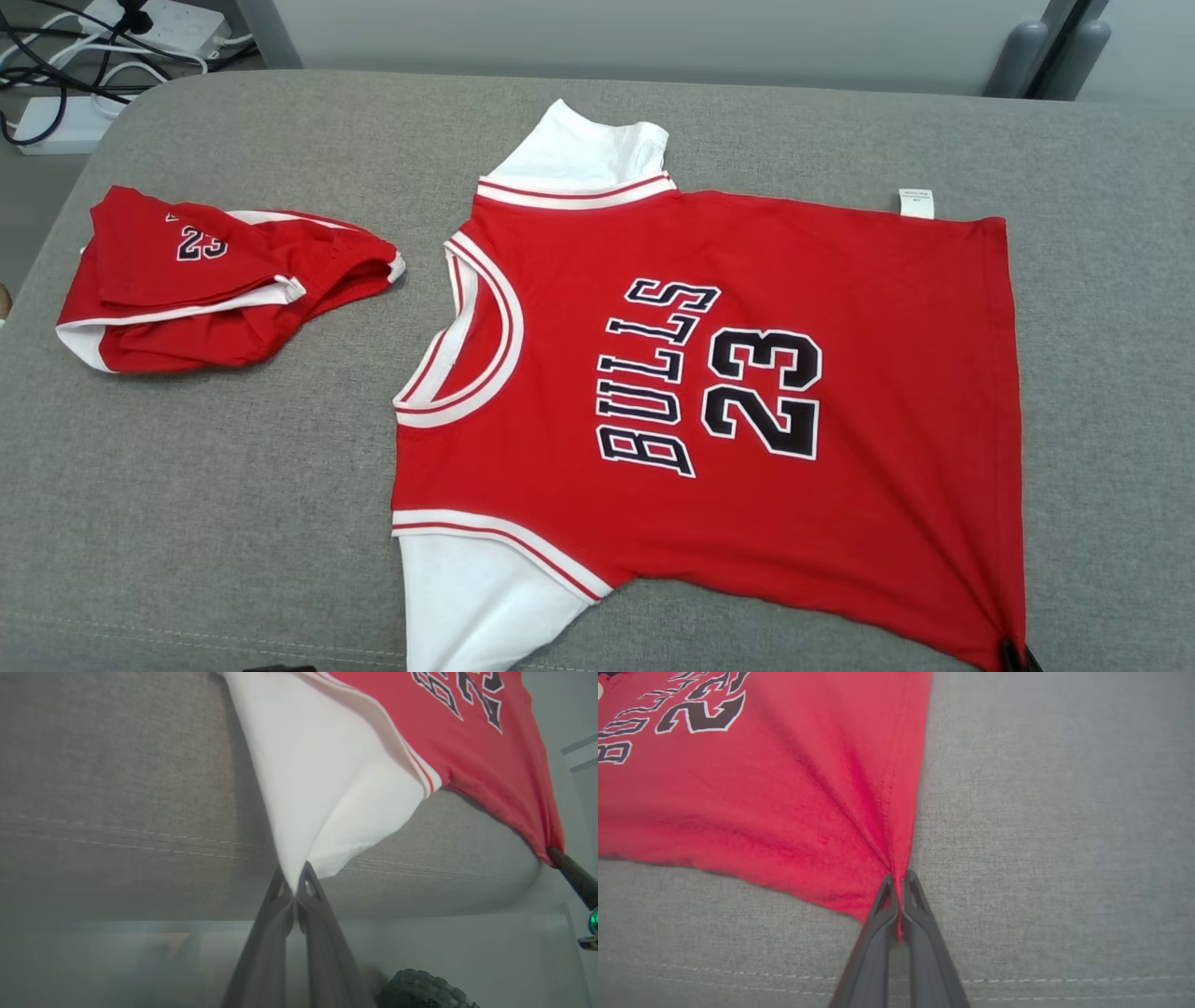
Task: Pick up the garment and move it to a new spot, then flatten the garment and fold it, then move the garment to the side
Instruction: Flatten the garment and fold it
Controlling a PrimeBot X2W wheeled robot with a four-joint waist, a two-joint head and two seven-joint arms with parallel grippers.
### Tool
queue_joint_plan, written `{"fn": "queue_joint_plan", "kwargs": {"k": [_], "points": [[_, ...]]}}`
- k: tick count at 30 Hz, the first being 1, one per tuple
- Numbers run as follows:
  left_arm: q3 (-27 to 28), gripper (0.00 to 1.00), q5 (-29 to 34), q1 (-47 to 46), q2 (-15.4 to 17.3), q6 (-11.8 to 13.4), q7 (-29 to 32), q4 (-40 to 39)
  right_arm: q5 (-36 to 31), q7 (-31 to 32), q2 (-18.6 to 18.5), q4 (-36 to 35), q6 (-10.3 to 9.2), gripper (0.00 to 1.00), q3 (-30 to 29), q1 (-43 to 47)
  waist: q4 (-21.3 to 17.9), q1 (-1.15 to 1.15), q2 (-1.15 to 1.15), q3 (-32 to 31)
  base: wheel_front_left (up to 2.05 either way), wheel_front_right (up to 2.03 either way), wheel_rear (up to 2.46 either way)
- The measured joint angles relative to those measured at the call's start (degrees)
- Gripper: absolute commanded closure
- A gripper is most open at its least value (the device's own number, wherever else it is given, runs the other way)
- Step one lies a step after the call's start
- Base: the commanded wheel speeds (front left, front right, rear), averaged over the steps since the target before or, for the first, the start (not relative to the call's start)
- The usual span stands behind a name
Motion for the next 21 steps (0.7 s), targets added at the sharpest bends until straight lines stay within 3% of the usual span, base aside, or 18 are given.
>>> {"fn": "queue_joint_plan", "kwargs": {"k": [7, 16, 21], "points": [[1.64, 1.00, -0.70, 3.32, 3.77, 3.01, 1.29, -10.14, 0.85, 2.94, 0.04, -7.24, 0.00, 1.00, -0.27, 4.03, 0.19, 0.00, 0.00, 0.88, 0.00, 0.00, 0.00], [8.50, 1.00, -1.30, -2.48, 9.35, 2.85, 1.47, -20.42, 11.67, 12.84, 0.08, -21.40, -0.05, 1.00, -0.45, 3.25, -1.47, 0.00, 0.00, 3.03, 0.00, 0.00, 0.00], [9.32, 1.00, -1.31, -10.81, 10.24, 0.49, 3.79, -20.39, 15.00, 16.79, -0.01, -24.88, -0.10, 1.00, -2.00, -2.48, -2.06, 0.00, 0.00, 4.84, 0.00, 0.00, 0.00]]}}
